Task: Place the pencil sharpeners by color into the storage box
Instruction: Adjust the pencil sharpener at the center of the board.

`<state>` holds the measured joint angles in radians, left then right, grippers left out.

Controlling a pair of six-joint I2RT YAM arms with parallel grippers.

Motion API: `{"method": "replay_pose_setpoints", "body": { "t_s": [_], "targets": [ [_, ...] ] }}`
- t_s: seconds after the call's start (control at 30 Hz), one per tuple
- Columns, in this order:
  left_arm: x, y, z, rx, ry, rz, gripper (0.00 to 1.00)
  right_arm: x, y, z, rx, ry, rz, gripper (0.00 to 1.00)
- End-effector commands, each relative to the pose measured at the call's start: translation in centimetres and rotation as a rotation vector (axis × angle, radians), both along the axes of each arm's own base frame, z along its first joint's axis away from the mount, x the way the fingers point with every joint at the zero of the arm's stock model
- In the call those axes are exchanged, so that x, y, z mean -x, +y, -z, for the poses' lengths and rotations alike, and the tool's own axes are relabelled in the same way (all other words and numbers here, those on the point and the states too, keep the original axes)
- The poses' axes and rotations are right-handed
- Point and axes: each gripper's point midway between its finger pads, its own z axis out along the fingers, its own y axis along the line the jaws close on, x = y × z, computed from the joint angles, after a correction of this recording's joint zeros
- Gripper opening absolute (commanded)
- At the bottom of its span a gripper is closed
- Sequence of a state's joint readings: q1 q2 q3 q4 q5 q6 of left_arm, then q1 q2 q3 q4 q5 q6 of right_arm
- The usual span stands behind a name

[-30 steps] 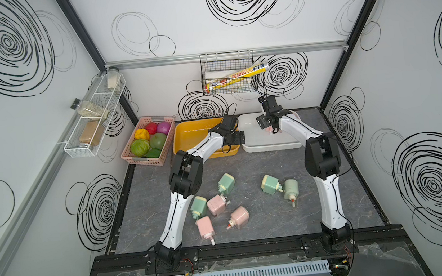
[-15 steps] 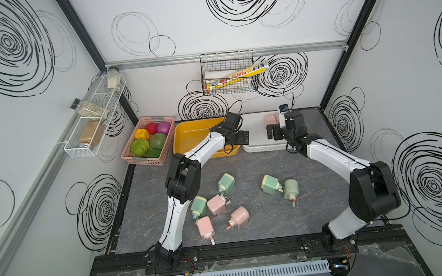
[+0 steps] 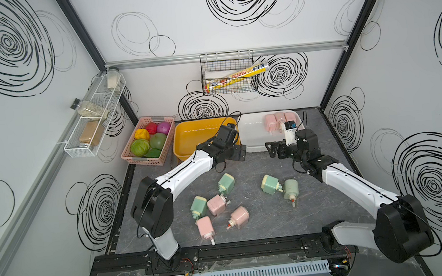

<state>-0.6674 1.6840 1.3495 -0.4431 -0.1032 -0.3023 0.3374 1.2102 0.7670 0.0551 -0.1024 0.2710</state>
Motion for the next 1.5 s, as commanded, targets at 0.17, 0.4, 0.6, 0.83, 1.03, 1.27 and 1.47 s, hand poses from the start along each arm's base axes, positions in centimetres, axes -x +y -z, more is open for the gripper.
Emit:
{"method": "replay_pose_setpoints", "body": {
  "t_s": [0.17, 0.4, 0.6, 0.83, 1.03, 1.27, 1.47],
  "targets": [
    [8.6, 0.4, 0.6, -0.143, 0.051, 0.087, 0.99, 1.7, -2.7, 0.3, 0.030, 0.012, 0.111, 1.00],
    [14.3, 0.6, 1.0, -0.336, 0.121, 0.282, 0.99, 3.5, -3.1, 0.6, 0.043, 0.026, 0.097, 1.00],
    [18.1, -0.3, 2.3, -0.484, 0.189, 0.461, 0.99, 3.8, -4.1, -0.1, 0.063, -0.002, 0.133, 1.00],
    [19.7, -1.3, 4.8, -0.569, 0.259, 0.522, 0.99, 4.5, -4.3, -1.2, 0.056, -0.030, 0.129, 1.00],
    [21.9, -2.3, 8.1, -0.664, 0.331, 0.613, 0.99, 5.1, -4.8, -1.3, 0.063, -0.045, 0.144, 1.00],
    [22.1, -2.3, 10.0, -0.711, 0.376, 0.624, 0.95, 5.4, -5.1, -1.3, 0.071, -0.054, 0.152, 1.00],
    [22.0, -2.8, 10.5, -0.715, 0.388, 0.635, 0.88, 5.4, -5.2, -1.3, 0.073, -0.059, 0.156, 1.00]
  ]
}}
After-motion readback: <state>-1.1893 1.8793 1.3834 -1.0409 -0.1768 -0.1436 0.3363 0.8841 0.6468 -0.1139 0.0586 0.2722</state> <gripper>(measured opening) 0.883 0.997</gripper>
